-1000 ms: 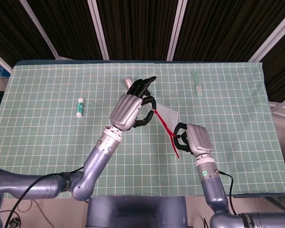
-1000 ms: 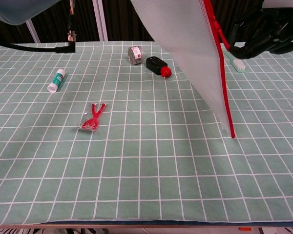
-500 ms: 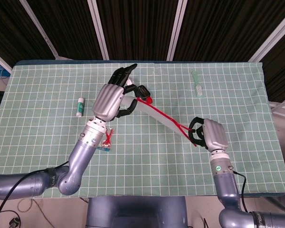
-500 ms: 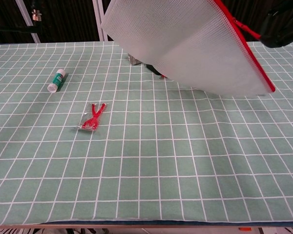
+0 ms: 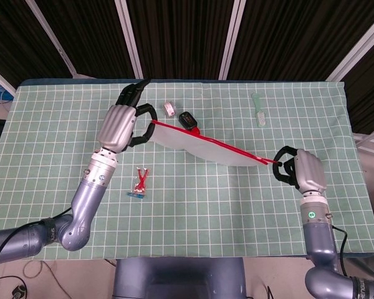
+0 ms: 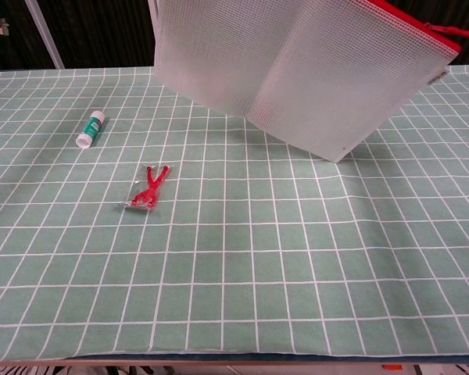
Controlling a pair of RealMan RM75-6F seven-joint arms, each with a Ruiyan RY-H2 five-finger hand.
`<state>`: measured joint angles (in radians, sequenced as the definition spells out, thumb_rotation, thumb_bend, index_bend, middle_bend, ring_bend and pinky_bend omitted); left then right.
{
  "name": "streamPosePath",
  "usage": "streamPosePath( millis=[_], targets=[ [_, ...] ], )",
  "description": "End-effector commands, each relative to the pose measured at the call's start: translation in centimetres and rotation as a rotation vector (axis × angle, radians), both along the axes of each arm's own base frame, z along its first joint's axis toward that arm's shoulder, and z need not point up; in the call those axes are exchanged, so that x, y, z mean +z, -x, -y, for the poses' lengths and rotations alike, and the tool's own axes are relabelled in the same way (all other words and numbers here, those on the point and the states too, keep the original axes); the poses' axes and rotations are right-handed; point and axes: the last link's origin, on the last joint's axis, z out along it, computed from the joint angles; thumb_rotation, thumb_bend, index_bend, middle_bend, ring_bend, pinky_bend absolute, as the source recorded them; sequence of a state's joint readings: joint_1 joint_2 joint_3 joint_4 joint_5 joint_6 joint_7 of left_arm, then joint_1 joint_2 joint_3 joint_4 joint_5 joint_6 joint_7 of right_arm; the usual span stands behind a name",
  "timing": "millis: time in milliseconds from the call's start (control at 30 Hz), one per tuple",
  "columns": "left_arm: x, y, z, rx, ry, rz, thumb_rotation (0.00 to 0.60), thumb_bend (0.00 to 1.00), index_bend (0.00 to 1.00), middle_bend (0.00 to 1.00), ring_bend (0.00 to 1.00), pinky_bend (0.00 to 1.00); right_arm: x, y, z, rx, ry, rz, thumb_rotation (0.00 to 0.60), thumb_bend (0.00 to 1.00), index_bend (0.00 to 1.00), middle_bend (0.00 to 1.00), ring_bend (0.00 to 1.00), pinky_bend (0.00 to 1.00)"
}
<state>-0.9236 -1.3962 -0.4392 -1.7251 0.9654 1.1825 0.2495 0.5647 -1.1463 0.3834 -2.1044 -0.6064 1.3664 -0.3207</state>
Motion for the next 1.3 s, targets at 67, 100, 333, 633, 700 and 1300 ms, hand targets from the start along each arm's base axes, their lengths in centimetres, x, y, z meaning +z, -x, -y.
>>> streamPosePath(
  millis=[67, 100, 333, 633, 700, 1300],
  targets=[
    [0.1, 0.5, -0.2, 0.013, -0.003, -0.002, 0.600, 0.46, 0.56, 0.01, 0.00, 0.00, 0.5, 0.3, 0.2, -0.008, 0.011, 0.005, 0.600, 0.58, 0.67, 1.00, 1.00, 1.00],
    [0.1, 0.6, -0.2, 0.016, -0.003, -0.003, 0.600, 0.46, 0.56, 0.01, 0.00, 0.00, 0.6, 0.4, 0.2, -0.010, 0.014, 0.006, 0.600, 0.58, 0.67, 1.00, 1.00, 1.00],
    [0.1, 1.2, -0.4, 0.031, -0.002, -0.007, 0.600, 0.46, 0.56, 0.01, 0.00, 0.00, 1.0, 0.7, 0.2, -0.018, 0.023, 0.010, 0.600, 0.58, 0.67, 1.00, 1.00, 1.00],
    [0.1, 1.6, -0.4, 0.042, -0.002, -0.014, 0.600, 0.46, 0.55, 0.01, 0.00, 0.00, 1.4, 0.8, 0.2, -0.022, 0.039, 0.016, 0.600, 0.58, 0.67, 1.00, 1.00, 1.00],
    [0.0, 1.7, -0.4, 0.045, -0.002, -0.016, 0.600, 0.46, 0.55, 0.01, 0.00, 0.00, 1.5, 0.9, 0.3, -0.024, 0.043, 0.017, 0.600, 0.58, 0.67, 1.00, 1.00, 1.00],
    [0.2, 3.8, 0.1, 0.087, 0.023, -0.058, 0.600, 0.15, 0.27, 0.00, 0.00, 0.00, 1.6, 1.3, 0.1, -0.006, 0.037, 0.004, 0.600, 0.26, 0.09, 0.33, 0.37, 0.44]
  ],
)
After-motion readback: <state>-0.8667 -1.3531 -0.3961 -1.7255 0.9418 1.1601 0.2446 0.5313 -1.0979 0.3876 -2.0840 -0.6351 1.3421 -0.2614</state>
